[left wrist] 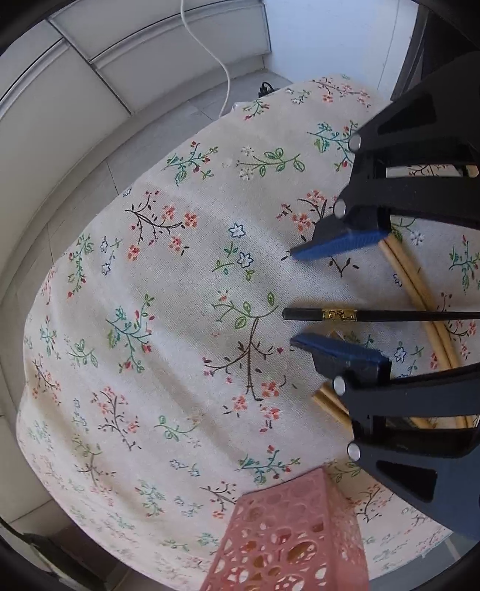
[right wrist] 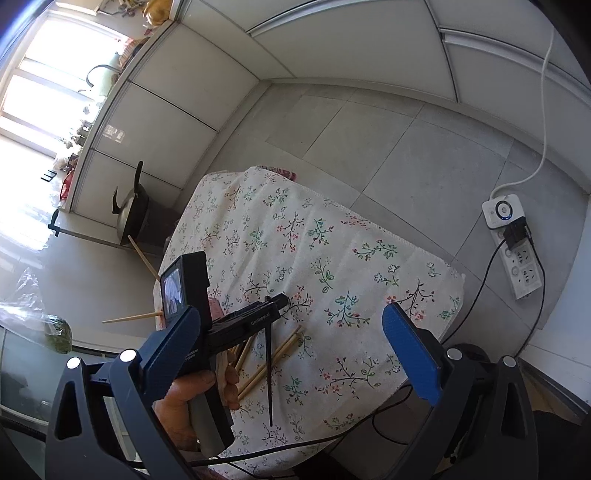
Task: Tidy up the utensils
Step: 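Grasp a chopstick with the left tool while the right tool lifts its chopstick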
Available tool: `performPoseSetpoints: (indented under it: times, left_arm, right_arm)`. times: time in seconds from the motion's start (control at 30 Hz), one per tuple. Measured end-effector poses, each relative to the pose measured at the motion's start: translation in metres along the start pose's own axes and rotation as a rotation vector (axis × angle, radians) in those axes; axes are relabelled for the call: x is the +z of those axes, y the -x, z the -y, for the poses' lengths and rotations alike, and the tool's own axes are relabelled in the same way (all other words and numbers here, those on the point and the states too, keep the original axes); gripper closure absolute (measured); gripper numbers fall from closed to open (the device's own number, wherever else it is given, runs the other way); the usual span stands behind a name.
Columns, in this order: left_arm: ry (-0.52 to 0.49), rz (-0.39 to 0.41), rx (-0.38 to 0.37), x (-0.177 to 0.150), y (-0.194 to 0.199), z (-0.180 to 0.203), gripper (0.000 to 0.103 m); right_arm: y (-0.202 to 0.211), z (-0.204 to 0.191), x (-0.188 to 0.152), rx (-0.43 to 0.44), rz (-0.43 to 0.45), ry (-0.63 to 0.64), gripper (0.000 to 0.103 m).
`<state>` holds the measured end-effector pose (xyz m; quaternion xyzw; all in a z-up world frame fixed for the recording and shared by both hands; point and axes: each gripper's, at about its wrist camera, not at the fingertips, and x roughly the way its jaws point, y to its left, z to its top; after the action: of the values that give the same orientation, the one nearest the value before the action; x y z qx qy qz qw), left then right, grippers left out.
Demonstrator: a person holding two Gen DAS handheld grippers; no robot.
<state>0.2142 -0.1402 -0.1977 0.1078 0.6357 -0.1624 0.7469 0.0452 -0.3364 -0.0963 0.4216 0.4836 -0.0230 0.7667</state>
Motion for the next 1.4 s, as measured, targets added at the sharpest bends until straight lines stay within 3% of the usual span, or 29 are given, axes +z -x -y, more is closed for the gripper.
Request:
performPoseSetpoints:
  times: [0.07,0.13,0.33,0.53,0.6,0.7,0.77,0.9,1.23,1.4]
  left_arm:
    - [0.007,0.011,0.022,0.000,0.000,-0.002,0.089]
    - [0.009,0.023,0.024,-0.001,0.001,-0.005,0.096]
    - [-0.005,0.107,0.019,-0.022,0.034,-0.015,0.097]
    - [-0.039,0.247,-0.007,-0.076,0.113,-0.033,0.097]
    - [-0.030,0.307,-0.023,-0.094,0.141,-0.046,0.097]
    - [0.009,0.383,-0.043,-0.115,0.171,-0.060,0.097]
    - [0.029,0.423,-0.055,-0.127,0.187,-0.070,0.097]
    - [0.046,0.495,-0.072,-0.138,0.214,-0.080,0.097]
    - [0.031,0.582,-0.070,-0.157,0.249,-0.083,0.097]
    - [0.042,0.629,-0.056,-0.166,0.264,-0.090,0.097]
  right_arm:
    - [-0.003,0.001,-0.001,0.000,-0.010,-0.016,0.007]
    - [-0.006,0.001,-0.002,0.000,-0.016,-0.032,0.007]
    - [-0.033,0.001,-0.011,0.012,-0.107,-0.110,0.007]
    - [-0.093,0.004,-0.038,0.014,-0.283,-0.233,0.008]
    - [-0.112,0.002,-0.046,0.017,-0.322,-0.262,0.014]
    - [-0.133,-0.004,-0.056,-0.002,-0.356,-0.278,0.034]
    - [-0.147,-0.009,-0.063,-0.014,-0.382,-0.276,0.056]
    - [-0.160,-0.016,-0.071,-0.104,-0.358,-0.236,0.083]
    - [-0.181,-0.031,-0.077,-0.197,-0.343,-0.185,0.087]
    - [-0.192,-0.038,-0.070,-0.188,-0.318,-0.180,0.089]
